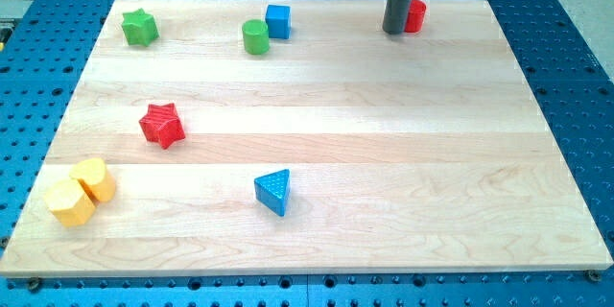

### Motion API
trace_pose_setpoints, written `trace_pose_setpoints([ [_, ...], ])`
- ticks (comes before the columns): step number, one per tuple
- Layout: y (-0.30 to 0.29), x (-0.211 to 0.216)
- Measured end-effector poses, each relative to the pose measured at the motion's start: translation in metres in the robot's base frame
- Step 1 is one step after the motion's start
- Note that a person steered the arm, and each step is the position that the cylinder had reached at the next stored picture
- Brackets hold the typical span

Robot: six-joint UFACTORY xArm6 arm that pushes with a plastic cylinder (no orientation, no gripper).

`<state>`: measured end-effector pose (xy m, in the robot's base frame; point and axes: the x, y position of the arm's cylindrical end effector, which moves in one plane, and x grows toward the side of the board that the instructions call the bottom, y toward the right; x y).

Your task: Move the yellow heart diagonal to the red star

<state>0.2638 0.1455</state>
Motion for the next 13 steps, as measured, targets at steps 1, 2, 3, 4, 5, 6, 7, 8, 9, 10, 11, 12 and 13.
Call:
trace_pose_setpoints([
  [1, 0.045, 0.000],
  [2, 0.020, 0.003],
  [3, -0.029, 0.003],
  [4, -0.050, 0.003],
  [5, -0.050, 0.004],
  [6, -0.050, 0.004],
  [7, -0.052, 0.004],
  [8, -0.089, 0.044],
  [9, -0.124, 0.141],
  [10, -0.183, 0.205],
  [11, -0.247, 0.250],
  [12, -0.299, 0.286],
  [13, -0.328, 0.316],
])
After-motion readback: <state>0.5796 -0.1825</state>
